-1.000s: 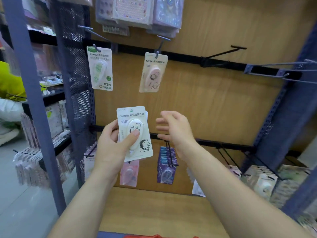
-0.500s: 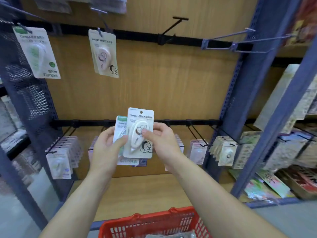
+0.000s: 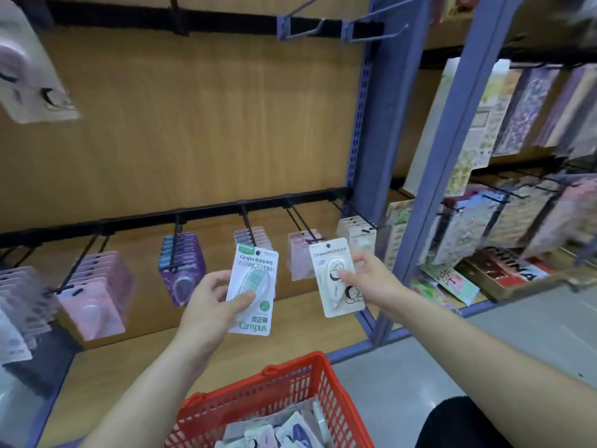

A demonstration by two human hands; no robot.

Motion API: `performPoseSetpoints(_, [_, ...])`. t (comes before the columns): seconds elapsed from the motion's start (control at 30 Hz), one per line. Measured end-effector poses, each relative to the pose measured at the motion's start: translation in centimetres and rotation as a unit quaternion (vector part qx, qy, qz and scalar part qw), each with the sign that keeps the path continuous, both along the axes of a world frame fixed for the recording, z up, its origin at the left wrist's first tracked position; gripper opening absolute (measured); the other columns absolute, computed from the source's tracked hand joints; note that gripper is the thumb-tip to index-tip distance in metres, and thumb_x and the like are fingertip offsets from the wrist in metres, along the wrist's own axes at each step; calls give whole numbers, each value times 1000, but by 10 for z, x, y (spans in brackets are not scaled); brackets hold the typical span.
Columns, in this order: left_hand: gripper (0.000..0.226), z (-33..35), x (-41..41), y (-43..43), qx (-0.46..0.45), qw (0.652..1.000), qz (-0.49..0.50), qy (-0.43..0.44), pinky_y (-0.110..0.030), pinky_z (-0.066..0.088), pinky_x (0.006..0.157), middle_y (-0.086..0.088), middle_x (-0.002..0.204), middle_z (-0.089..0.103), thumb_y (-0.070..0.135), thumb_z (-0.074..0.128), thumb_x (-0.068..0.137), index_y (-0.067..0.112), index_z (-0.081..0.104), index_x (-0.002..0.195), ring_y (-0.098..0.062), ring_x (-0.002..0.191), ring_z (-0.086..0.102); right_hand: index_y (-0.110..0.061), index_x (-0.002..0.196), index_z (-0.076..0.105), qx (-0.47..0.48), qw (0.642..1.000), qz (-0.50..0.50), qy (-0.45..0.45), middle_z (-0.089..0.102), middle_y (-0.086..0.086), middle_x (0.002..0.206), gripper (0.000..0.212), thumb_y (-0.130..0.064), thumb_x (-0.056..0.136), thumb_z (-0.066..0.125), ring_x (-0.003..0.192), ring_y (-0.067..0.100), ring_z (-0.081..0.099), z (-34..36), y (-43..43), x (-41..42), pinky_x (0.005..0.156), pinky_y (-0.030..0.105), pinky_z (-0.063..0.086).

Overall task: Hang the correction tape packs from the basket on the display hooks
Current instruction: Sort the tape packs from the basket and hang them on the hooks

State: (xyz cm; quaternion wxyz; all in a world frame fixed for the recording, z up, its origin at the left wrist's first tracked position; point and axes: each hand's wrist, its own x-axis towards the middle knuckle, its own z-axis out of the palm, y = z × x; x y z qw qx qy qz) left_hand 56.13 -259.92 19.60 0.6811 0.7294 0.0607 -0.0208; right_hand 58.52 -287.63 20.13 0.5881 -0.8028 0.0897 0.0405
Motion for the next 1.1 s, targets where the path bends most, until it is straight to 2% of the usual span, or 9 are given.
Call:
performPoseSetpoints(0.07, [32,-8,1,-16,15,1000,-11,17,-42,60,71,-1,103,79,2,73,91,14,58,118,-25,87,77,-18,96,63,-30,999,-8,19,76,7,100,14,-6,100,57,82,19,69,-17,-29,5,72,33,54])
performPoseSetpoints(0.13, [31,-14,2,-31,26,999,-19,27,-38,58,67,0,101,79,1,72,91,14,59,116,-24,86,77,-14,105,63,-46,998,-35,24,73,10,108,7,-15,99,60,78,16,66,-40,-54,16,65,29,50])
performPoseSetpoints(0.27, [30,-20,7,-50,42,998,-25,35,-43,60,74,1,102,79,-1,72,90,15,60,113,-22,85,78,-15,115,62,-31,997,-75,7,72,6,113,31,-35,91,58,81,17,71,-93,-92,60,62,31,52])
performPoseSetpoints(0.37, [30,-20,10,-57,42,998,-23,34,-43,60,76,1,100,79,-1,72,90,14,60,113,-23,86,78,-19,119,59,22,993,-114,-26,70,3,116,29,-33,94,55,95,20,72,-89,-88,77,68,37,59])
performPoseSetpoints(0.47, [31,-21,13,-61,44,998,-20,34,-45,60,80,0,101,79,-1,72,90,13,60,115,-25,88,78,-20,121,52,54,985,-158,-48,63,-9,114,18,-22,103,51,98,11,65,-80,-84,82,67,28,51])
performPoseSetpoints(0.6, [32,-23,18,-62,45,998,-21,33,-42,59,76,1,101,79,0,72,90,13,60,117,-23,87,78,-24,125,50,69,982,-167,-58,58,-18,109,20,-19,105,49,95,0,60,-86,-88,90,66,23,47])
performPoseSetpoints(0.83, [34,-29,25,-62,40,999,-12,35,-35,58,70,2,102,79,0,72,90,14,60,119,-21,86,78,-33,132,50,33,986,-149,-63,68,-1,106,28,-24,105,49,97,14,67,-96,-91,95,78,32,54])
performPoseSetpoints(1.0, [34,-32,30,-62,35,999,-8,37,-29,59,63,1,102,79,0,72,90,15,60,118,-20,84,78,-31,134,49,36,984,-164,-64,68,0,112,28,-26,106,47,101,15,67,-107,-88,94,87,37,55])
performPoseSetpoints(1.1, [34,-33,32,-62,32,999,-7,38,-34,60,67,1,102,79,0,72,90,15,60,118,-22,85,78,-30,134,48,47,982,-169,-66,69,1,115,28,-24,107,46,102,16,68,-108,-87,97,80,34,56])
